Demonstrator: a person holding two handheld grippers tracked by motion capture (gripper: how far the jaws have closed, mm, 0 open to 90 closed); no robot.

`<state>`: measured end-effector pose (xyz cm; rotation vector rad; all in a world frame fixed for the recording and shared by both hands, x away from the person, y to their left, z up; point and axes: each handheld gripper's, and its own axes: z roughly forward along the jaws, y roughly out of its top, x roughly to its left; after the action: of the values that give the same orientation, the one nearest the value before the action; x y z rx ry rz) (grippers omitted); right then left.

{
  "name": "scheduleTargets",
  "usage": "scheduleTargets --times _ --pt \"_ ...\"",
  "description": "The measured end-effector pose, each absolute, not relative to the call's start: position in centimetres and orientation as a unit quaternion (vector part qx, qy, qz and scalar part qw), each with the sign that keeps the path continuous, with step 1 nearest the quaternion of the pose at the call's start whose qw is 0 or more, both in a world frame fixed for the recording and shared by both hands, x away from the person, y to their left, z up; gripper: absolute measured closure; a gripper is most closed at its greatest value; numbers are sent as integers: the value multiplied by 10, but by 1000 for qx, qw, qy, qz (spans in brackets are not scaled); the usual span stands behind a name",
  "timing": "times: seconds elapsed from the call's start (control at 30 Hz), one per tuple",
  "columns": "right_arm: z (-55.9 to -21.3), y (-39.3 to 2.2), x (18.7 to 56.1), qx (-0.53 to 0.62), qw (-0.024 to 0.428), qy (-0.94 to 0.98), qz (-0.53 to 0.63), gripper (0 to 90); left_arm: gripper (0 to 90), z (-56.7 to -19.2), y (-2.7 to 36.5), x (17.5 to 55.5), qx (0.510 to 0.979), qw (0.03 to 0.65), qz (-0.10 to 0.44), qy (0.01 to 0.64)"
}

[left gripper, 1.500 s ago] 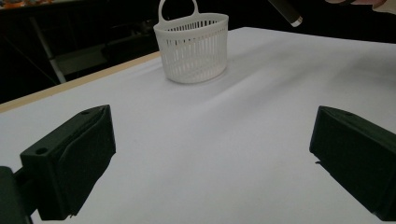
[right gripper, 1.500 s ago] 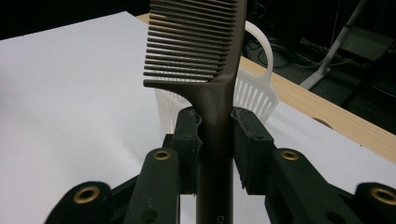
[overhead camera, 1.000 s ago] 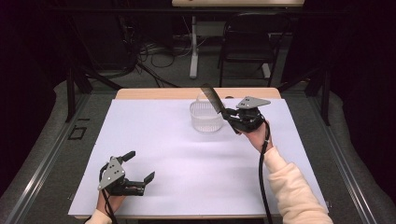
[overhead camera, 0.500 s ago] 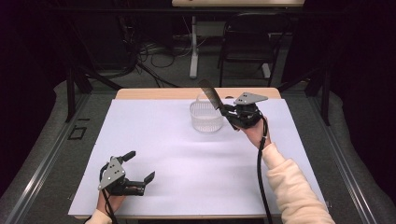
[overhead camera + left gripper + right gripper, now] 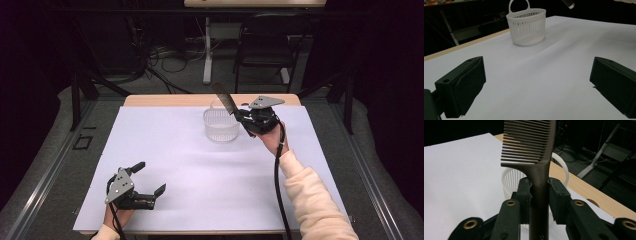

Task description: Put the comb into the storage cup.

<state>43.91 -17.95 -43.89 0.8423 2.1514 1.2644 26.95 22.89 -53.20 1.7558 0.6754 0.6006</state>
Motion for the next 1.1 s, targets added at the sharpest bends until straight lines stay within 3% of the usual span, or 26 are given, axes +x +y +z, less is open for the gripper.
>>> scheduleTargets --times 1.1 --pt "-426 -167 457 308 251 794 459 726 3 -532 229 269 740 555 255 283"
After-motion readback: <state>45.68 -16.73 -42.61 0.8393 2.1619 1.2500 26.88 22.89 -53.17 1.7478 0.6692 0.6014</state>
